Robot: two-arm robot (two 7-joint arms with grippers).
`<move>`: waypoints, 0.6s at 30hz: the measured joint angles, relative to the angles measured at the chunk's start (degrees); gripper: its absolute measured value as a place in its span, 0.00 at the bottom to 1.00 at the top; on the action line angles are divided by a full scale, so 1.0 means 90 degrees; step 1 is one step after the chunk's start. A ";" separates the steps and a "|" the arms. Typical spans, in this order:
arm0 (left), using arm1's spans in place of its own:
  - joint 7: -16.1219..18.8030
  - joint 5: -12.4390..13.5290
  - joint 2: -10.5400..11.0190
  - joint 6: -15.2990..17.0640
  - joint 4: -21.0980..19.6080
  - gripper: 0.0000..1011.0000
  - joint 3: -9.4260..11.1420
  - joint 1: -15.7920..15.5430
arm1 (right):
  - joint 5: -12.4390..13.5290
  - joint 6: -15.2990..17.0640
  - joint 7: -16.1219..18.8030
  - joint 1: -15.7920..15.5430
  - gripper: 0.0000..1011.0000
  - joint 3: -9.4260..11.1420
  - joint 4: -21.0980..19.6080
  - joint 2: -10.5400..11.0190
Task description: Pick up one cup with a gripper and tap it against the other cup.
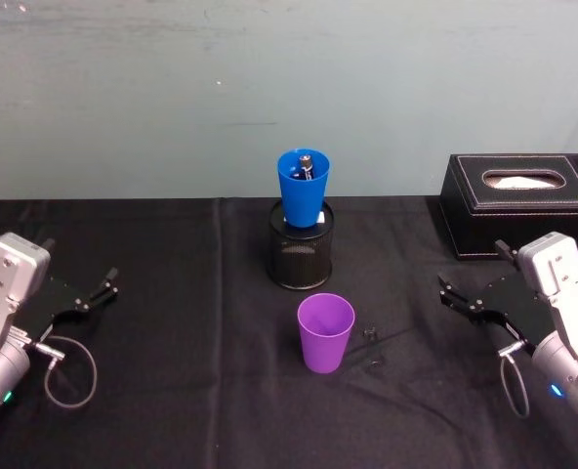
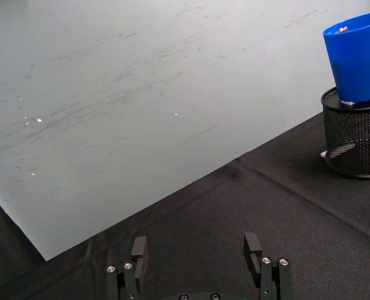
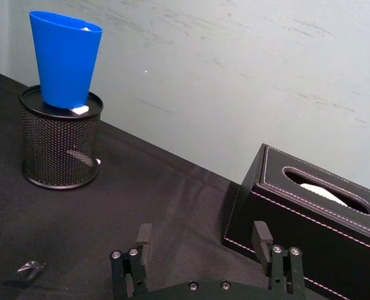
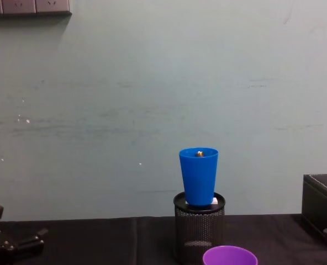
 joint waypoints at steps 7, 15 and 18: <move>0.0000 0.0000 0.0000 0.0000 0.0000 0.99 0.0000 0.0000 | 0.0000 0.0000 0.0000 0.0000 0.99 0.0000 0.0000 0.0000; 0.0000 0.0000 0.0000 0.0000 0.0000 0.99 0.0000 0.0000 | 0.0000 0.0000 0.0000 0.0000 0.99 0.0000 0.0000 0.0000; 0.0000 0.0000 0.0000 0.0000 0.0000 0.99 0.0000 -0.0001 | 0.0000 0.0000 0.0000 0.0000 0.99 0.0000 0.0000 0.0000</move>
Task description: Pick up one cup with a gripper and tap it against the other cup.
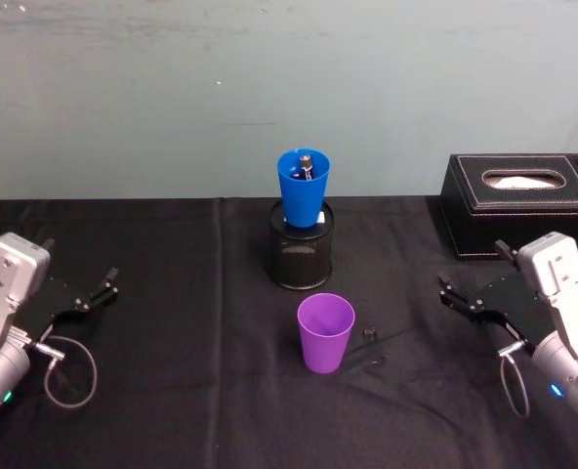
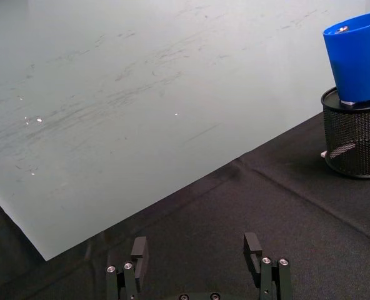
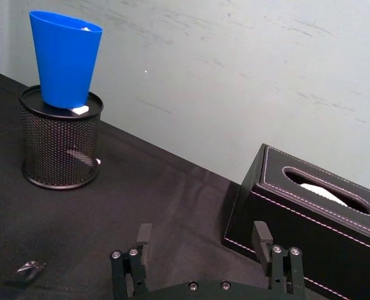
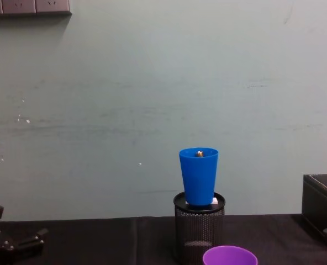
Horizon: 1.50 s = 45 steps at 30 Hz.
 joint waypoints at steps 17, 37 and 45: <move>0.0000 0.0000 0.0000 0.0000 0.0000 0.99 0.0000 0.0000 | 0.0000 0.0000 0.0000 0.0000 0.99 0.0000 0.0000 0.0000; 0.0000 0.0000 0.0000 0.0000 0.0000 0.99 0.0000 0.0000 | 0.0930 -0.0723 0.1060 -0.0883 0.99 0.0525 -0.0865 0.0278; 0.0000 0.0000 0.0000 0.0000 0.0000 0.99 0.0000 0.0001 | 0.1361 -0.0789 0.1995 -0.1133 0.99 0.0362 -0.0808 0.0277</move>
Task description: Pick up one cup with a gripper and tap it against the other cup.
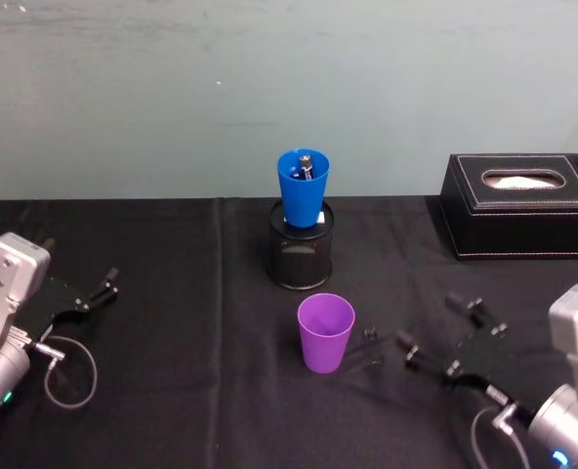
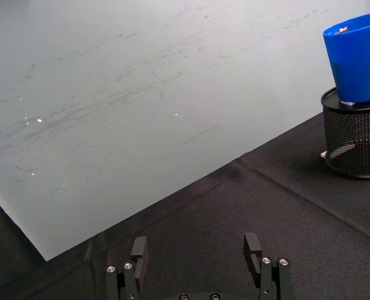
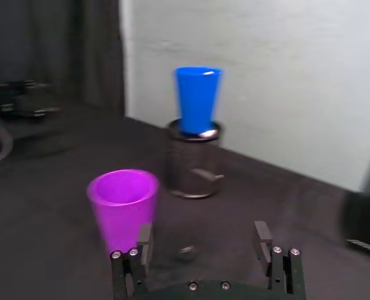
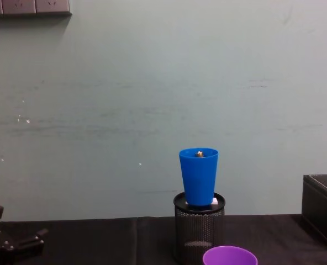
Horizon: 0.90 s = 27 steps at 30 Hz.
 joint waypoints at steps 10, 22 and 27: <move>0.0000 0.0000 0.0000 0.0000 0.0000 0.99 0.0000 0.0000 | -0.0067 0.0047 0.0753 0.0294 0.99 -0.0345 0.0333 -0.0320; 0.0000 0.0000 0.0000 0.0000 0.0000 0.99 0.0000 0.0000 | -0.0369 0.0276 0.1121 0.0886 0.99 -0.0571 0.0897 -0.0847; 0.0000 0.0000 0.0000 0.0000 0.0000 0.99 0.0000 0.0000 | -0.0543 0.0336 0.1173 0.1085 0.99 -0.0640 0.1074 -0.1021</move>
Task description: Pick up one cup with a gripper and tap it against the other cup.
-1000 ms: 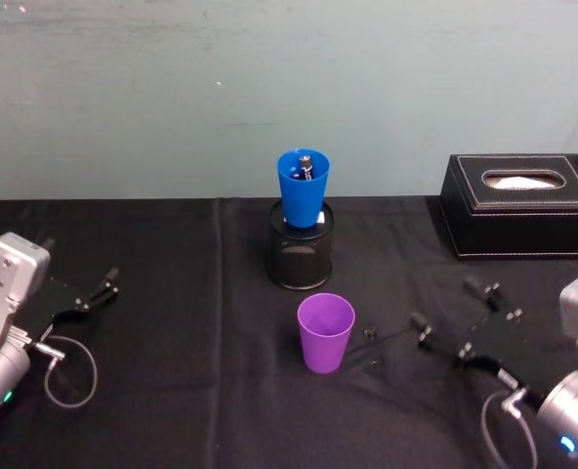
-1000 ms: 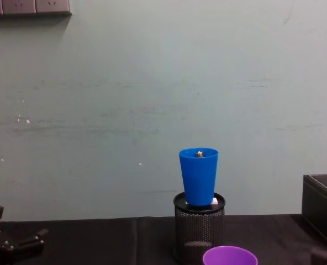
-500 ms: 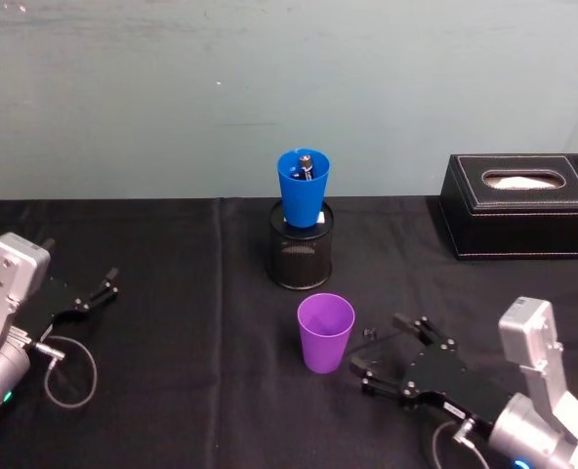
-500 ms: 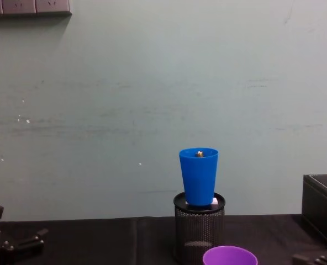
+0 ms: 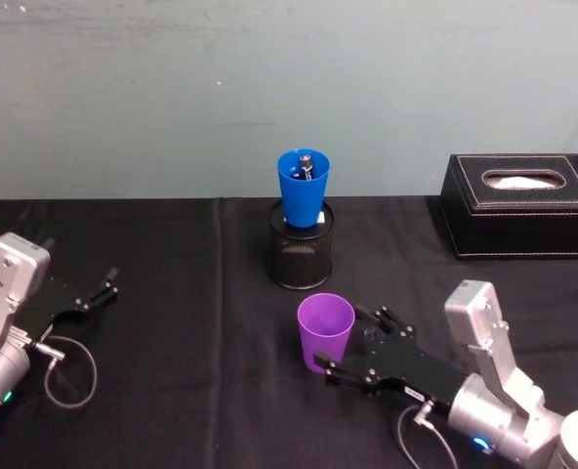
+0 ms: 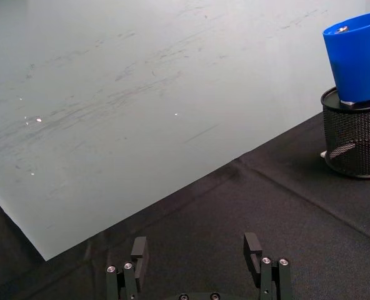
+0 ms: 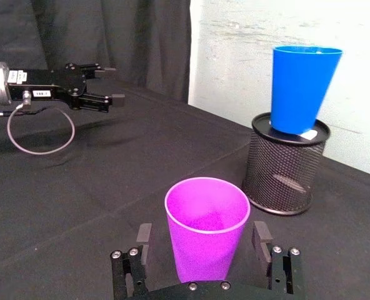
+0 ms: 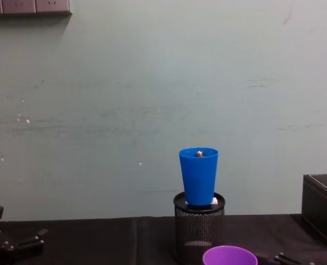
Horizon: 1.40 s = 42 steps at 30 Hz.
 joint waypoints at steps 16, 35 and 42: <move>0.0000 0.0000 0.0000 0.0000 0.0000 0.99 0.0000 0.0000 | -0.0191 0.0024 0.0114 0.0296 0.99 0.0094 0.0412 -0.0474; 0.0000 0.0000 0.0000 0.0000 0.0000 0.99 0.0000 0.0000 | -0.0259 -0.0131 0.0281 0.0253 0.99 0.0337 0.0741 -0.0820; 0.0000 0.0000 0.0000 0.0000 0.0000 0.99 0.0000 0.0000 | -0.0318 -0.0231 0.0345 0.0203 0.99 0.0422 0.0787 -0.0892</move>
